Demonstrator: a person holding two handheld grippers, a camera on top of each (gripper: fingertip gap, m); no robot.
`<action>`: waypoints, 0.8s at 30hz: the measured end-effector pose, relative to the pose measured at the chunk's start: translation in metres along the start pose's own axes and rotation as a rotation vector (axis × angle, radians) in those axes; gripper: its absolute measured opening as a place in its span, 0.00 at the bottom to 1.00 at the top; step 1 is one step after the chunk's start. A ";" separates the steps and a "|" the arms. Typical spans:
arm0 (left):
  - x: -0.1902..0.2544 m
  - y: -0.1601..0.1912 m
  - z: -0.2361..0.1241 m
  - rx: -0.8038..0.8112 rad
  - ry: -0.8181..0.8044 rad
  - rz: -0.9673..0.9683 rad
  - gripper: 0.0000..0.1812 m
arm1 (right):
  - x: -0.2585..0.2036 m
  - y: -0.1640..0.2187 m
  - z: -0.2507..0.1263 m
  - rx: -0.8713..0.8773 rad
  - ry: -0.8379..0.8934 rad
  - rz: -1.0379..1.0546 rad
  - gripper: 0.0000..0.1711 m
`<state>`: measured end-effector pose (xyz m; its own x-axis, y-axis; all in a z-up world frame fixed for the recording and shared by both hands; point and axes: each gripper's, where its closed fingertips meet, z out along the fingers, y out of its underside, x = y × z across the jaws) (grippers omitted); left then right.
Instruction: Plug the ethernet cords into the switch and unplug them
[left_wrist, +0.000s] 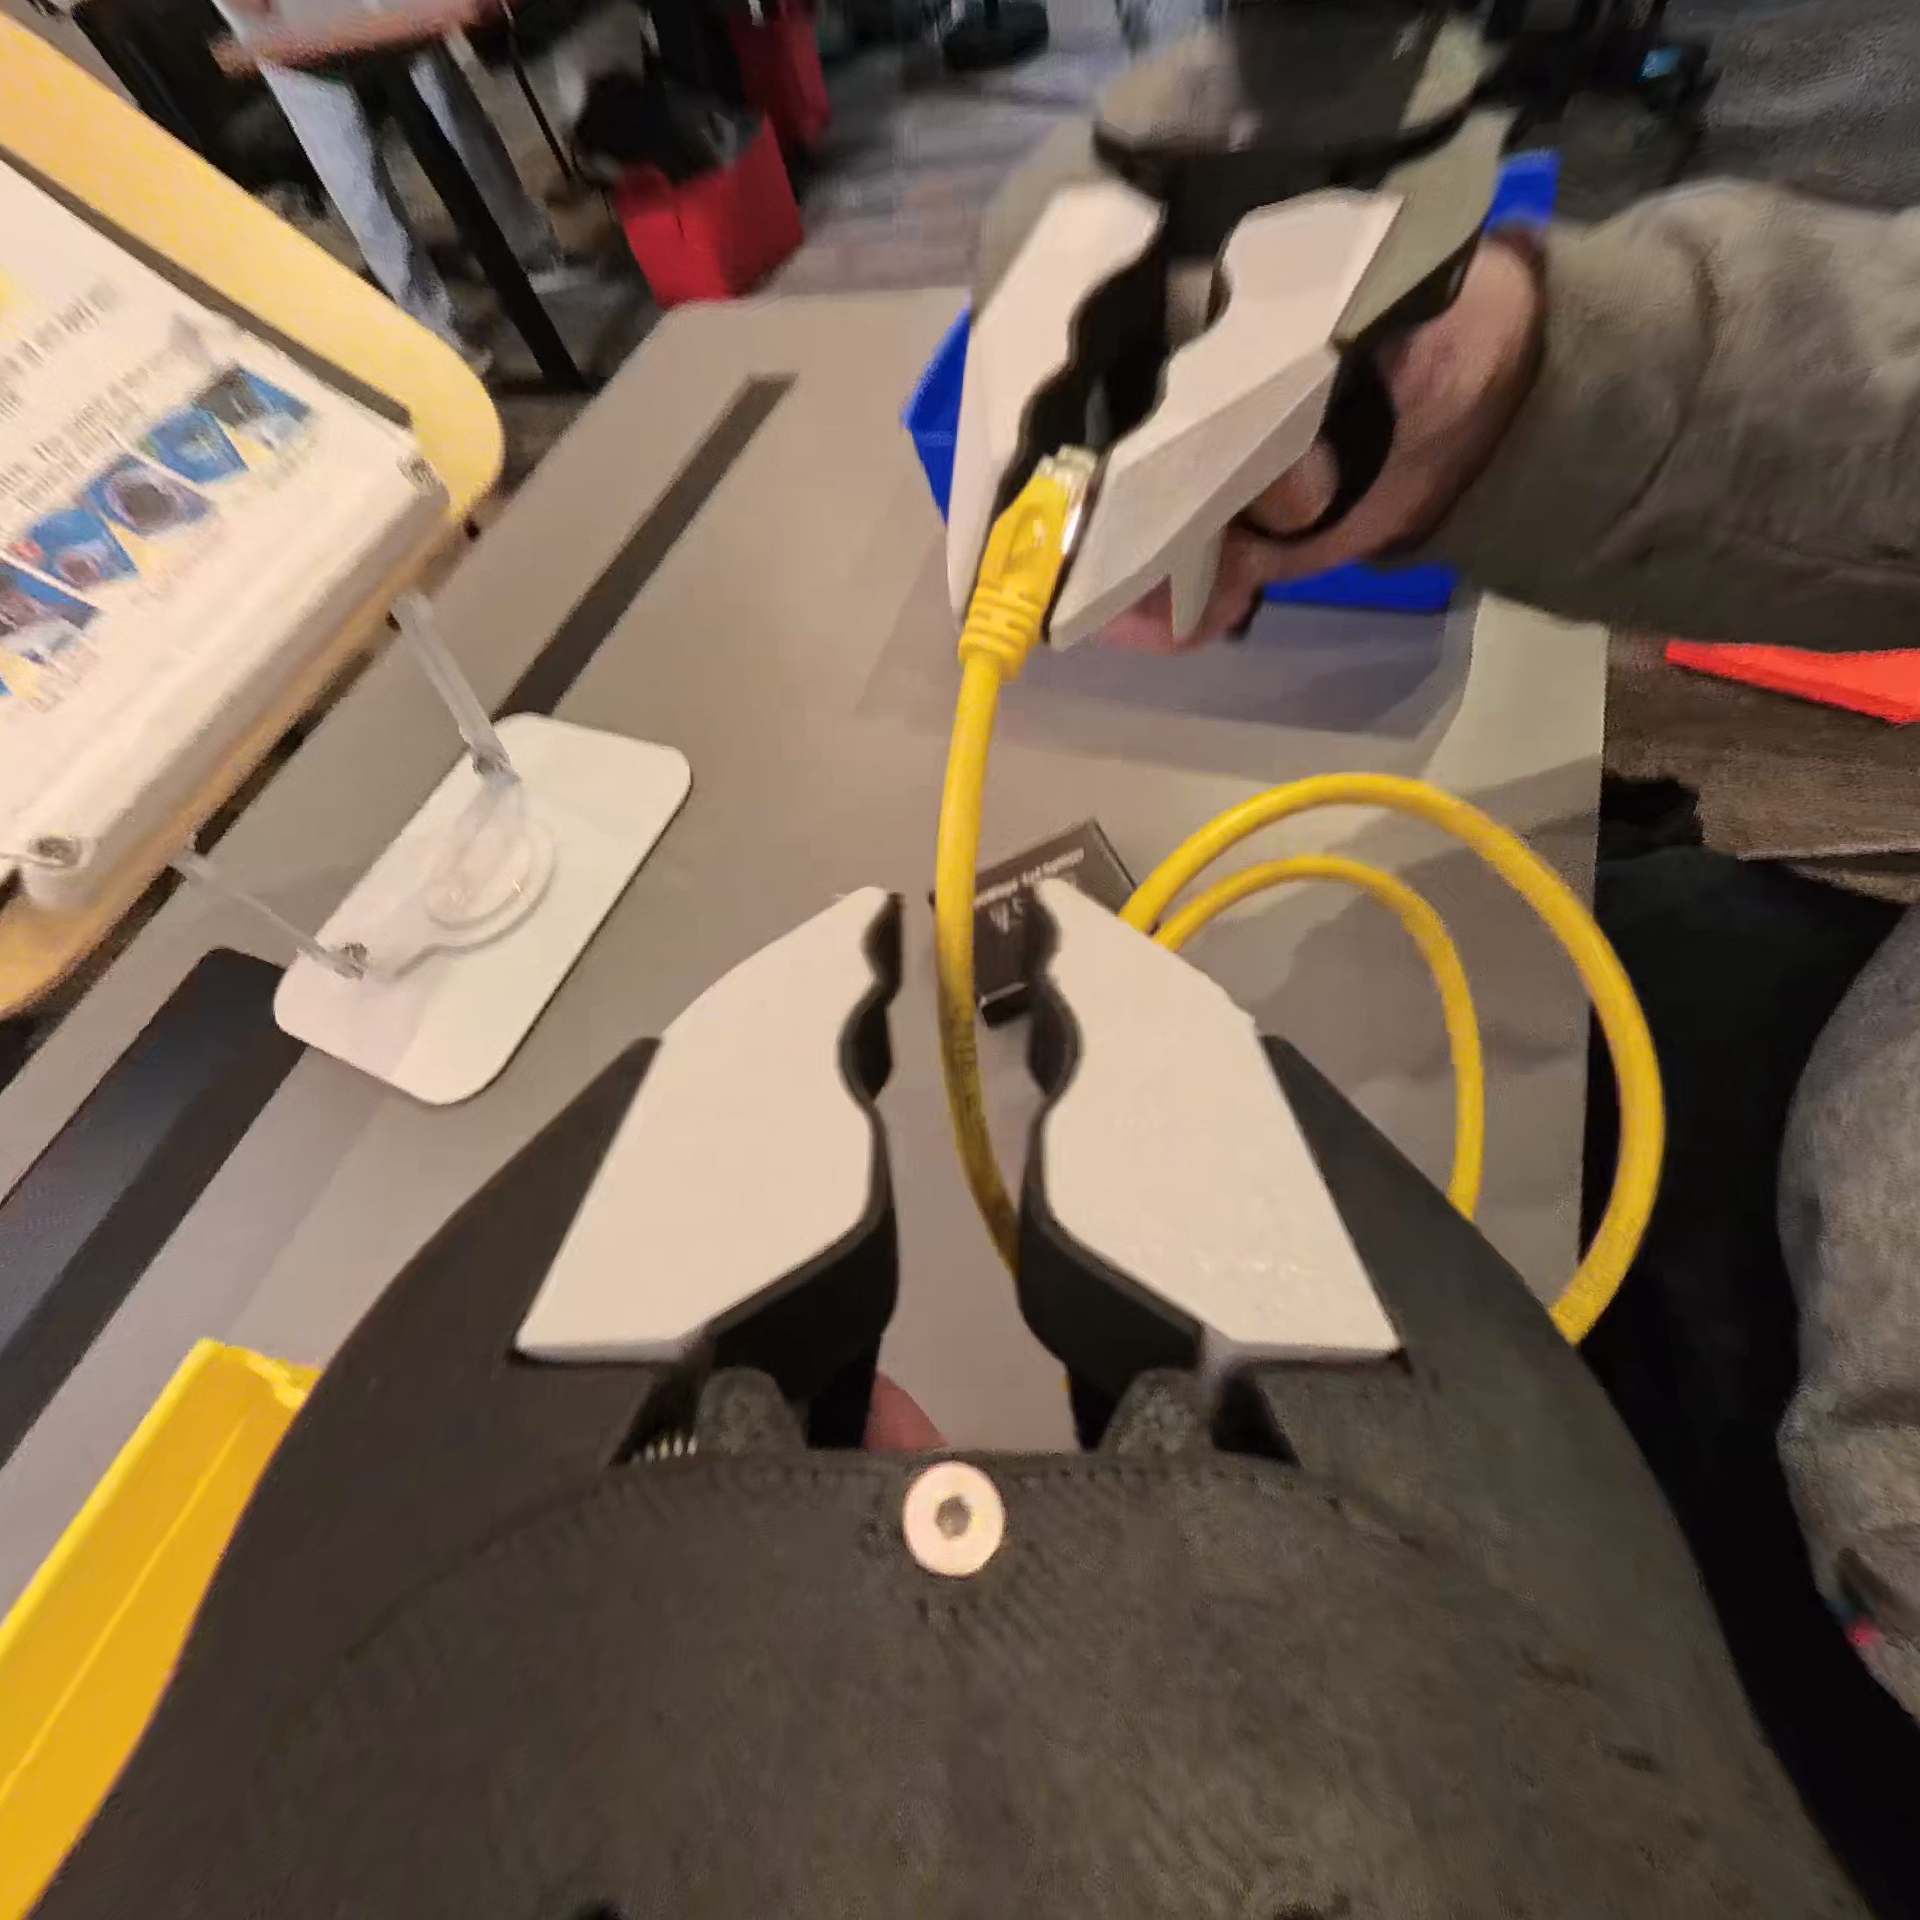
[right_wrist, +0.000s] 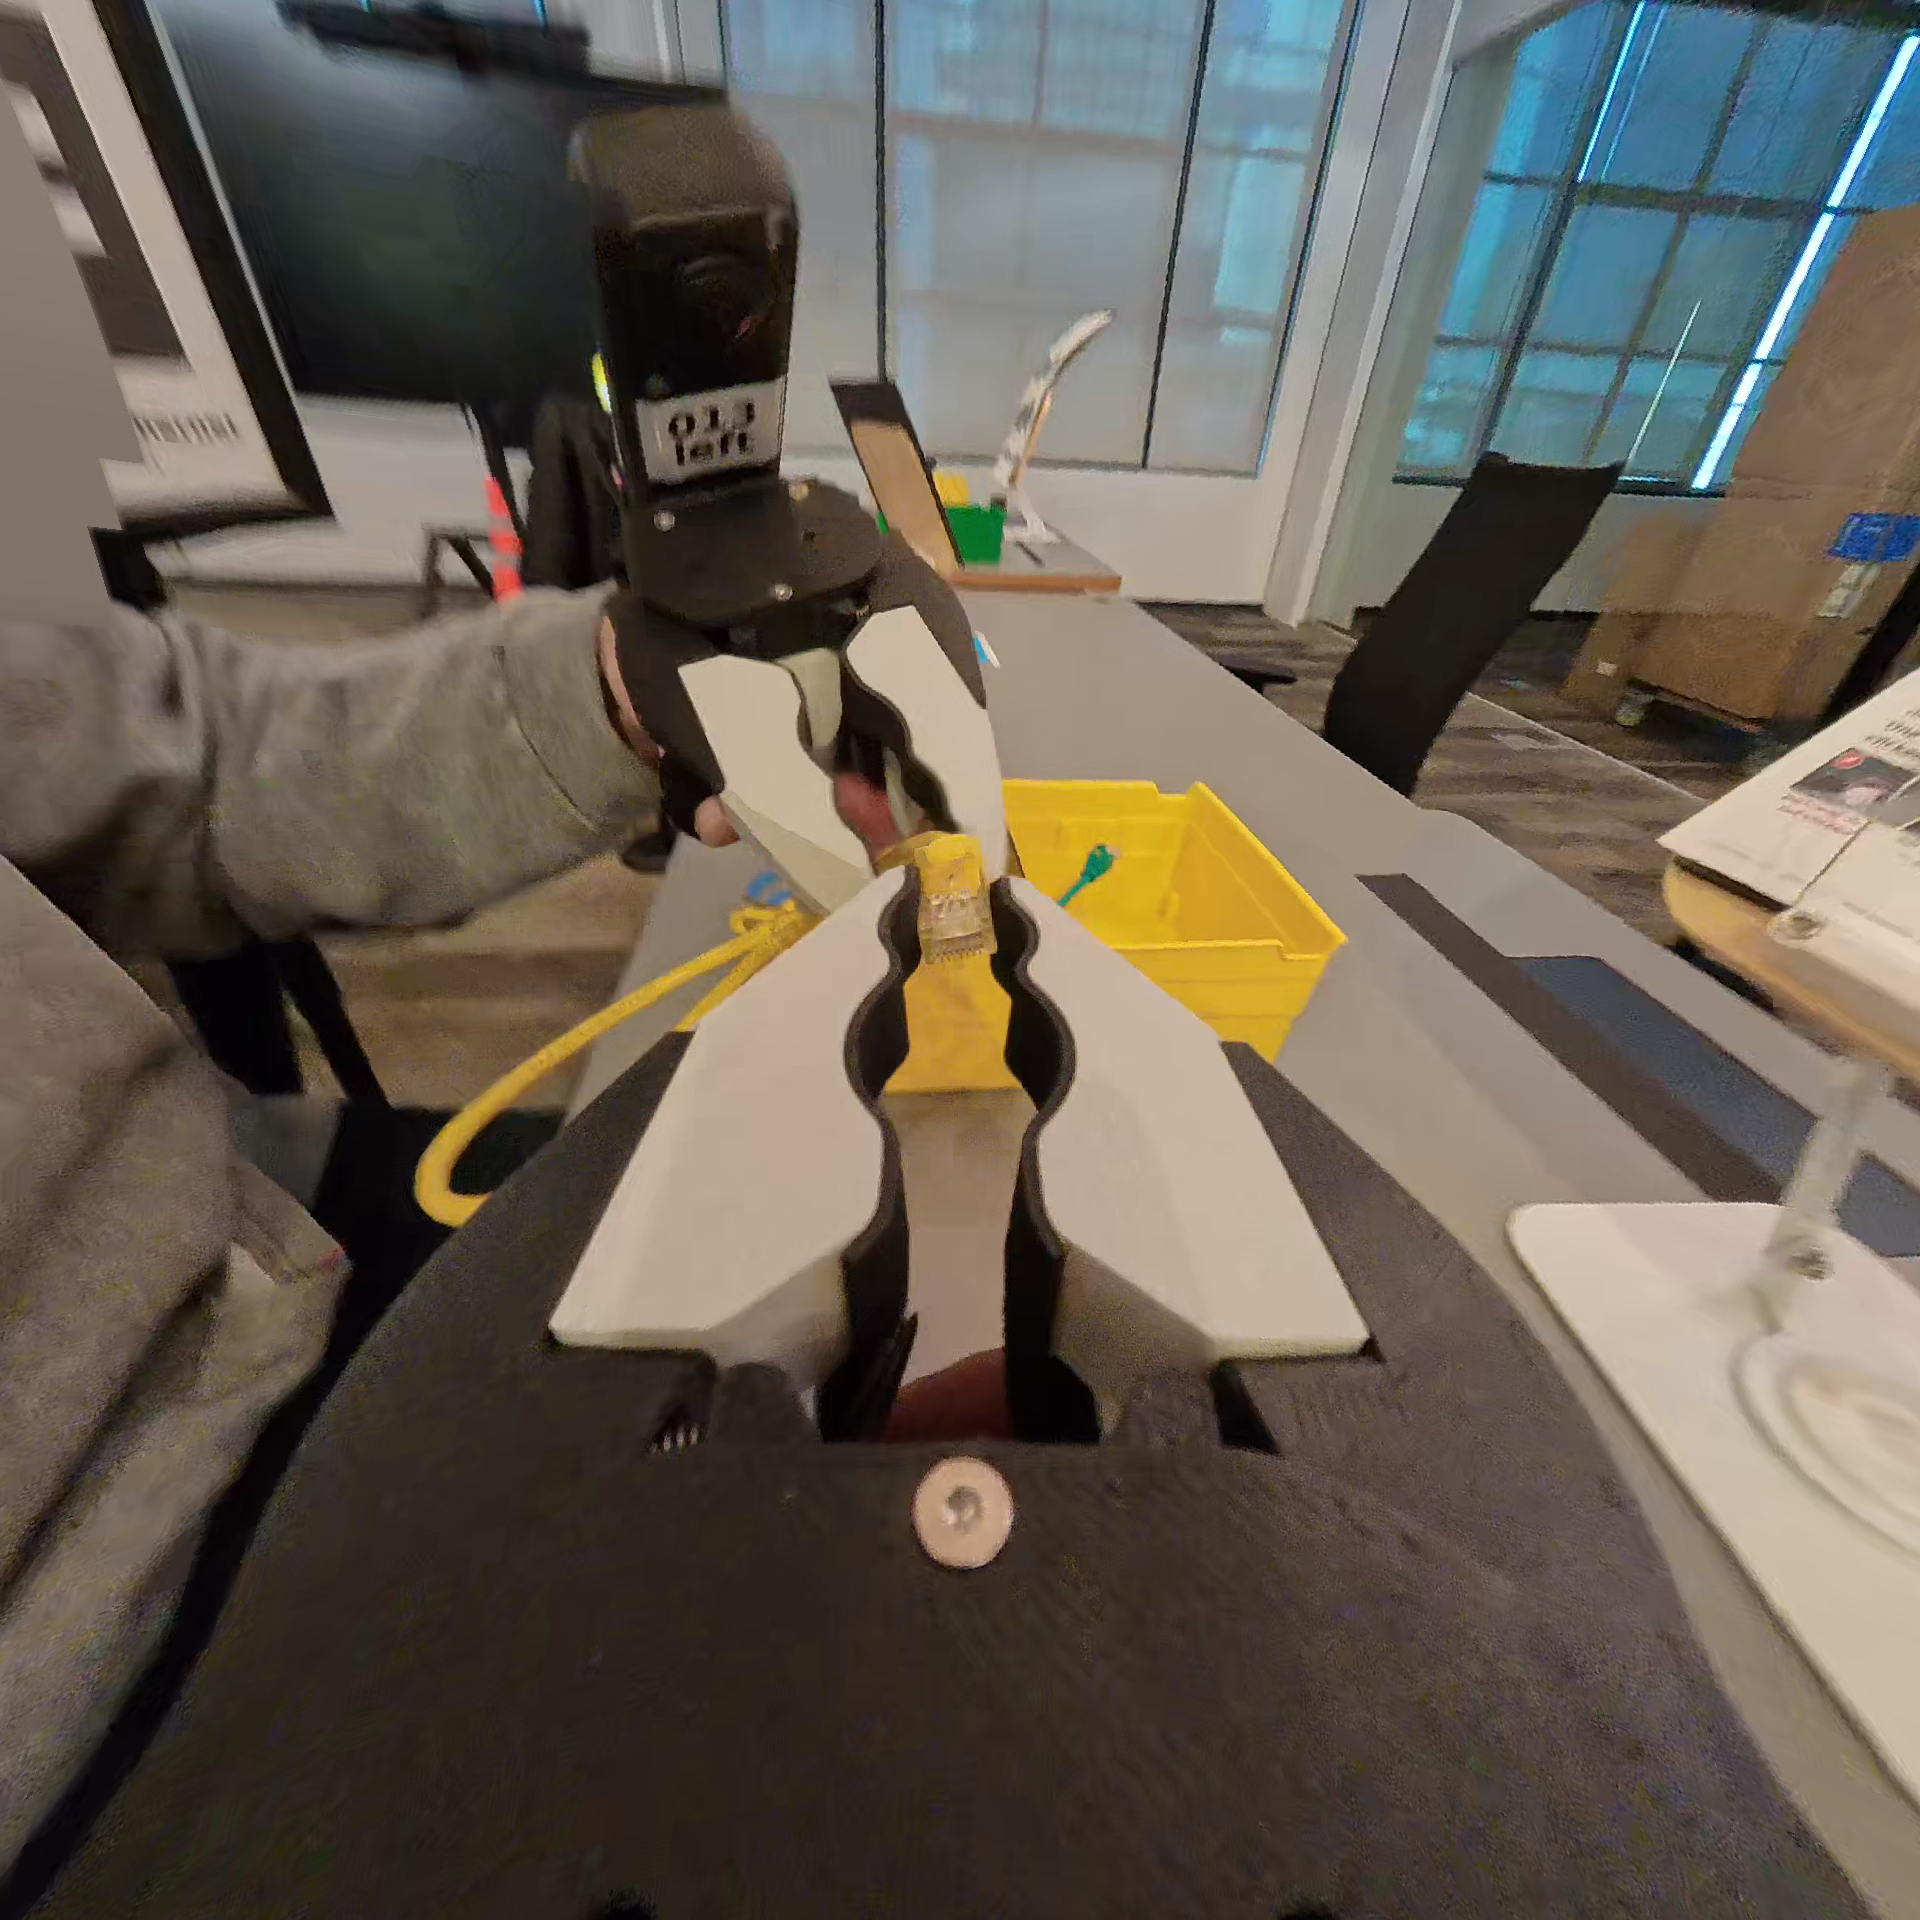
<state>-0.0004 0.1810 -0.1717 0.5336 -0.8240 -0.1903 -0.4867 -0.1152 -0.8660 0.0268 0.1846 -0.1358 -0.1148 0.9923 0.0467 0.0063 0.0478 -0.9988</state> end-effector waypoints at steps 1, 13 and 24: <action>-0.001 -0.006 -0.002 0.036 0.004 -0.010 0.20 | 0.002 -0.002 -0.001 0.041 -0.012 0.047 0.06; 0.005 -0.041 0.001 0.278 0.019 0.015 0.23 | -0.009 -0.009 0.011 0.313 -0.165 0.310 0.06; 0.020 -0.052 -0.001 0.523 0.154 -0.146 0.14 | -0.016 -0.015 0.006 0.406 -0.240 0.349 0.06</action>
<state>0.0347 0.1703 -0.1299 0.4434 -0.8962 -0.0157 0.0130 0.0239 -0.9996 0.0226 0.1677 -0.1220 -0.3967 0.8852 -0.2428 -0.2912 -0.3723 -0.8813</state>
